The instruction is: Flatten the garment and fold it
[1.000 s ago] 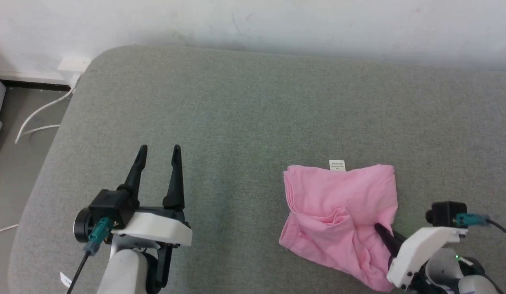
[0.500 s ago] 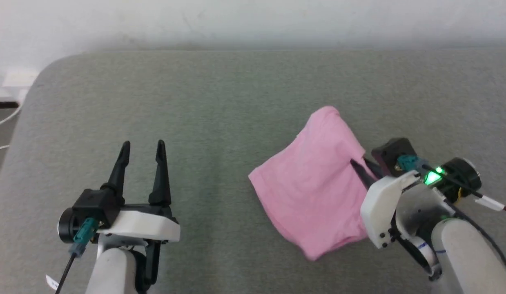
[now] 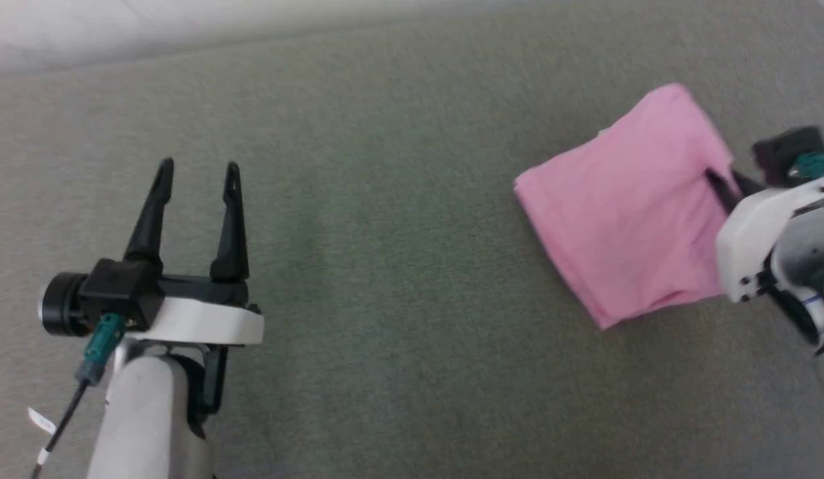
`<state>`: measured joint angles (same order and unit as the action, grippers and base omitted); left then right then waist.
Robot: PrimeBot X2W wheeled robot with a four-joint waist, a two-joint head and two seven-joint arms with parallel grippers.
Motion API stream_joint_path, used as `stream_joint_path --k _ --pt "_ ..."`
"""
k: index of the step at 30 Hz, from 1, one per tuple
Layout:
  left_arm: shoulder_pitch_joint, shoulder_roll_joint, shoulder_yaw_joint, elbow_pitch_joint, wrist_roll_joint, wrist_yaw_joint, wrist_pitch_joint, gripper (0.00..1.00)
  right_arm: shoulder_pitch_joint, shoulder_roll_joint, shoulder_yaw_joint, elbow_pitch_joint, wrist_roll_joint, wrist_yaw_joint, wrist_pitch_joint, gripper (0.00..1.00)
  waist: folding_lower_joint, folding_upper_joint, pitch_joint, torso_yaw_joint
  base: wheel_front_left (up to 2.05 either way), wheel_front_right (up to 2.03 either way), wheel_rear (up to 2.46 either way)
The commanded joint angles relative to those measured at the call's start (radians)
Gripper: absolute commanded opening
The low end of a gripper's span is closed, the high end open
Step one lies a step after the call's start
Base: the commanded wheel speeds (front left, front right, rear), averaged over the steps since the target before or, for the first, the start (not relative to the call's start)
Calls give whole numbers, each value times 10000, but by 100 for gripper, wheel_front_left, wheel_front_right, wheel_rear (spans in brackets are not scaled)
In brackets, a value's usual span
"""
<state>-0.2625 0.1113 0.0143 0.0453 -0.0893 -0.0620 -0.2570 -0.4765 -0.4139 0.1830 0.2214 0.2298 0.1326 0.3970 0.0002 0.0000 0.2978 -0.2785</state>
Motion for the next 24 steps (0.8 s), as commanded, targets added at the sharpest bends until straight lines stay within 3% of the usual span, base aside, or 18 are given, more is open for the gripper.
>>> stream_joint_path --k 1,11,18,24 --pt "-254 179 5 -126 153 -74 -24 100 -473 -258 47 491 182 -19 -298 0 -2 0 1411 -1132 0 0 0" --pt "-1138 723 -323 -1005 515 -183 709 100 -2486 -1684 -606 3781 127 -19 -1866 0 -2 0 2883 -984 0 0 0" --pt "-1302 874 -522 -1540 632 -190 1024 100 -3370 -2135 -2087 5697 -1491 -19 -2751 0 -2 0 3390 -475 0 0 0" --pt "-1244 828 -625 -1576 569 -139 1005 100 -3812 -2065 -3405 6403 -2951 -19 -3465 0 -2 0 3352 -174 0 0 0"
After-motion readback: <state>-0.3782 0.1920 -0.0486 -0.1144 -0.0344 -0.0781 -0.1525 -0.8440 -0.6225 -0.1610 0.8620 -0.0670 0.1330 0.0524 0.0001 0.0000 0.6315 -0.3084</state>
